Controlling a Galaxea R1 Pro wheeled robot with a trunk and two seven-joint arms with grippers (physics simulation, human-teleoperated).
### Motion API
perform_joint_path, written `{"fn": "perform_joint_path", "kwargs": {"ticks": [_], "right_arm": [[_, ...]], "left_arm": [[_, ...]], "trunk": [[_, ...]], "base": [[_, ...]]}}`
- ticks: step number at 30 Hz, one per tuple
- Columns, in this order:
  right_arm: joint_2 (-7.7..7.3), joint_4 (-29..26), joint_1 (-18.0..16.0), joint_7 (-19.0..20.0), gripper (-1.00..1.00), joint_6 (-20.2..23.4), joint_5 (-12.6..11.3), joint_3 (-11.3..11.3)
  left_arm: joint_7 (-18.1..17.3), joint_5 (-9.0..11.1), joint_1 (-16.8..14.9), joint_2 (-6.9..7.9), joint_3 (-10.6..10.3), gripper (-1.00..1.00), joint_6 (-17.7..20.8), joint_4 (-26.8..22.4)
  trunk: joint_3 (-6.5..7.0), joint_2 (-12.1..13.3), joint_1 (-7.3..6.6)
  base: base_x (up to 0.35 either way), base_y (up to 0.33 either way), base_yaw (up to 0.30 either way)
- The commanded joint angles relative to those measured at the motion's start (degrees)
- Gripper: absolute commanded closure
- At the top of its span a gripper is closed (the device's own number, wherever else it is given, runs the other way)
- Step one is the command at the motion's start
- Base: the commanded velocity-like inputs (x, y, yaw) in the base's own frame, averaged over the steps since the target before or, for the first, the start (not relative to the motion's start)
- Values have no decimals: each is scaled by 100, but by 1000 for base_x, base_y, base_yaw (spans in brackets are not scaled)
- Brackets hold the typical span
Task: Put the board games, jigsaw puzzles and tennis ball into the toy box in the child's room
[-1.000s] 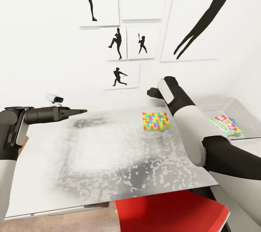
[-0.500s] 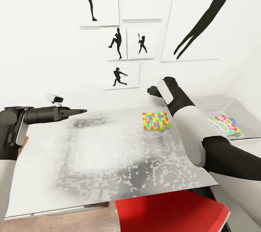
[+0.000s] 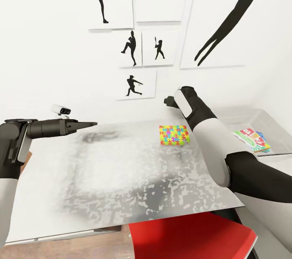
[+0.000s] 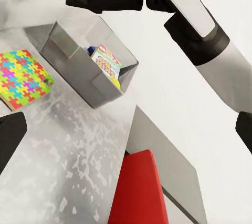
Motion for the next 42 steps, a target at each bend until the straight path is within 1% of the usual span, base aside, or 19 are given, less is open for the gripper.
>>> {"fn": "perform_joint_path", "kwargs": {"ticks": [1,19,27,42], "right_arm": [[0,-1,-5,-53,-100,8,-54,14],[0,19,11,-53,-100,-3,-53,6],[0,20,20,-45,-100,-169,-61,4],[0,20,20,-46,-100,-189,-55,9]], "left_arm": [[-22,0,-4,3,-2,-100,61,-1],[-22,-3,-4,2,-2,-100,61,-1],[-22,-3,-4,-1,-2,-100,61,-1],[-22,-3,-4,2,-2,-100,61,0]], "trunk": [[-14,-11,3],[-165,-11,3],[-239,-11,3],[-378,-11,3]], "base": [[0,0,0],[0,0,0],[0,0,0],[0,0,0]]}}
